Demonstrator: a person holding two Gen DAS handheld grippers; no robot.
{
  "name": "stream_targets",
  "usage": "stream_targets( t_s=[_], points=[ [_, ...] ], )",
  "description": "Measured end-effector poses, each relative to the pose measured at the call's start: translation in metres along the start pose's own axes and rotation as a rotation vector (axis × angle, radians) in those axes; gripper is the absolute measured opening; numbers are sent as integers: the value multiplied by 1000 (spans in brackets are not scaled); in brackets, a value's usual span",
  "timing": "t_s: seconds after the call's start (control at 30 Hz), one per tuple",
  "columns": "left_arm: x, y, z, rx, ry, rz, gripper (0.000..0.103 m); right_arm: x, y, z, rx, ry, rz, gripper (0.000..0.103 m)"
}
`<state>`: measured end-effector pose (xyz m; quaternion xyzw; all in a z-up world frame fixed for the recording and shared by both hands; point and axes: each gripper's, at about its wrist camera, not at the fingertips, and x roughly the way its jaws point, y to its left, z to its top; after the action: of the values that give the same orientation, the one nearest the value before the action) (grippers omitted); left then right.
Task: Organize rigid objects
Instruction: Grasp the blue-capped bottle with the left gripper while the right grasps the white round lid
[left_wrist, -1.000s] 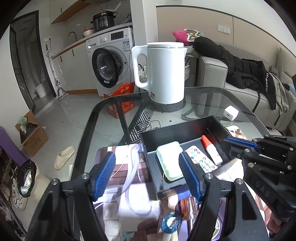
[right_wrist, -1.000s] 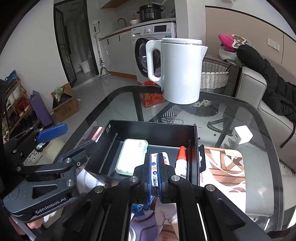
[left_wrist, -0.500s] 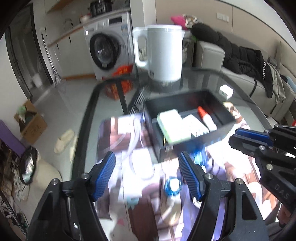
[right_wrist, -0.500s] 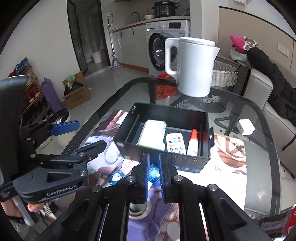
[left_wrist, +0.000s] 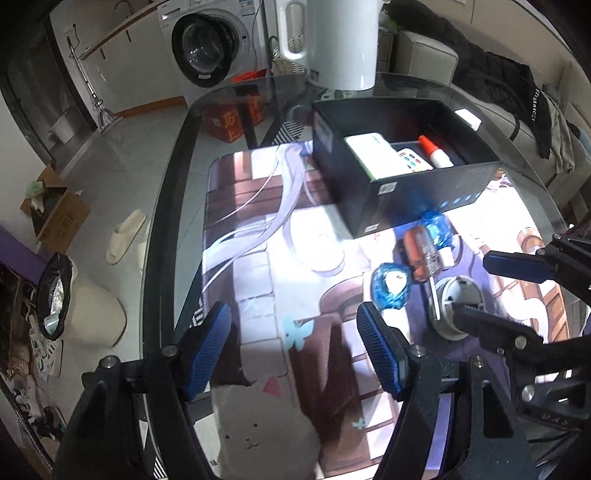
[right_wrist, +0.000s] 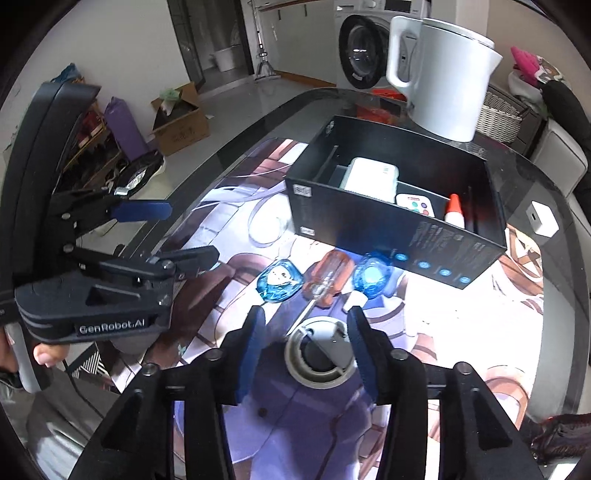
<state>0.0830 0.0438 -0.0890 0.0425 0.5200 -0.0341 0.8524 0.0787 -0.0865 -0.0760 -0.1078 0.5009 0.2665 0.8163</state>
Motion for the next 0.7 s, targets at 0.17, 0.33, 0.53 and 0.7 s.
stream_targets(
  t_s=[0.17, 0.33, 0.53, 0.7],
  points=[
    [1, 9, -6, -14, 5, 4, 71, 18, 10, -5, -45, 48, -23, 53],
    [5, 5, -6, -1, 11, 2, 71, 34, 8, -12, -64, 85, -66, 53],
    [12, -18, 1, 45, 11, -16, 71, 39, -16, -21, -28, 106, -96, 54],
    [23, -41, 7, 87, 20, -26, 71, 35, -50, -28, 31, 100, -135, 54]
  ],
)
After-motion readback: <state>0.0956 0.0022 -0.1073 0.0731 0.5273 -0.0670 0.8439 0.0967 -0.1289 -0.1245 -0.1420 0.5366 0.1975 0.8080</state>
